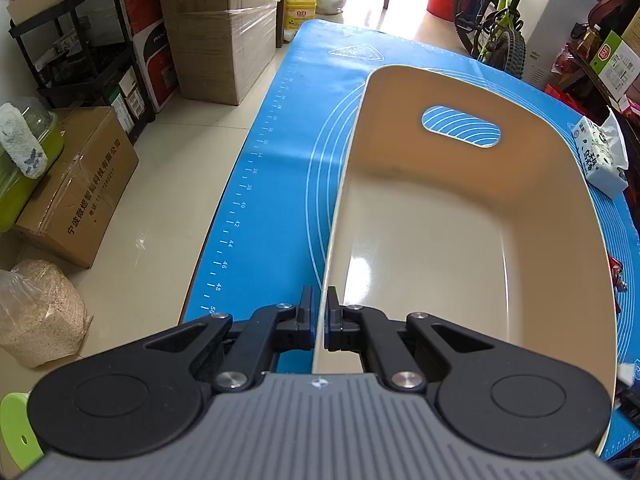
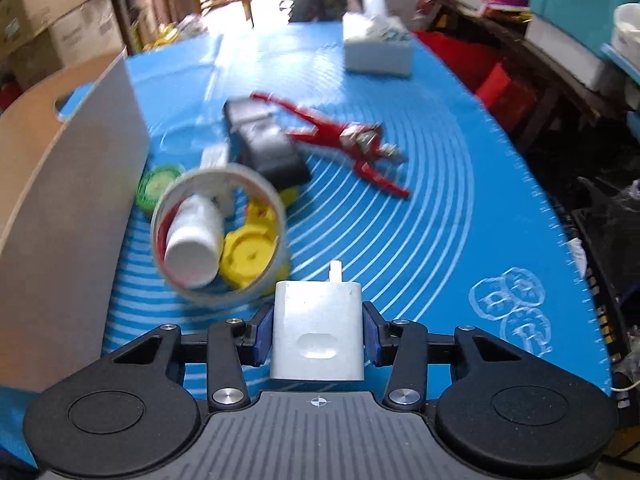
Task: Organize rigid objects
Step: 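Carry the charger block with the right tool into the beige basket and release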
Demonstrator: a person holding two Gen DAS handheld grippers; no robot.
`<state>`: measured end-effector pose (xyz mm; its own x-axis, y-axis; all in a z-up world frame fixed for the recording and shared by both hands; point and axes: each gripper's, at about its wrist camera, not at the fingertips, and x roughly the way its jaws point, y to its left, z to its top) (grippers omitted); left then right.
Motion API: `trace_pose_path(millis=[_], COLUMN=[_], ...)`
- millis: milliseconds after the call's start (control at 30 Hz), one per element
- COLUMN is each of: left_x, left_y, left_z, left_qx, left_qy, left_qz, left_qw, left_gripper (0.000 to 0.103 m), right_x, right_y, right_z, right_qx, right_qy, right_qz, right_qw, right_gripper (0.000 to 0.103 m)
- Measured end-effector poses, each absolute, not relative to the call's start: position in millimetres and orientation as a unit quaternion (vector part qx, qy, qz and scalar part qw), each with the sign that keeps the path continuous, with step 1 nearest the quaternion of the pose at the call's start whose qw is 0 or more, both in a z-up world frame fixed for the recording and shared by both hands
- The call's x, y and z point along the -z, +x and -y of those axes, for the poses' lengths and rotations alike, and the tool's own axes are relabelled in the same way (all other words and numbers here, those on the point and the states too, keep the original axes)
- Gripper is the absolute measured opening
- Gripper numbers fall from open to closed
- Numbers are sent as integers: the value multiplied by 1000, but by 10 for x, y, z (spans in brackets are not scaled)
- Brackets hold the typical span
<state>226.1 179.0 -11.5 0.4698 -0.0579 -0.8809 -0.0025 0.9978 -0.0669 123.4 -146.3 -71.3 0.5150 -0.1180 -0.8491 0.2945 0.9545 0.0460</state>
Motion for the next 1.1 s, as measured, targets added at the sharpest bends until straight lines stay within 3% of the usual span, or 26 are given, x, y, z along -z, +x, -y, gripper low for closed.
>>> trace_pose_path(millis=[533, 1100], left_x=[126, 130], left_y=[2264, 2281], left_z=[-1789, -1799], left_qx=[17, 20], left_qy=[-30, -31], left_qz=[-517, -521], left_qw=[855, 853], left_gripper=[5, 5], right_x=[-254, -149], right_y=[1599, 2242], right_z=[1147, 111], right_qx=[74, -60], right_qy=[75, 37], right_qz=[-355, -382], right_qw=[929, 921], right_gripper=[51, 51])
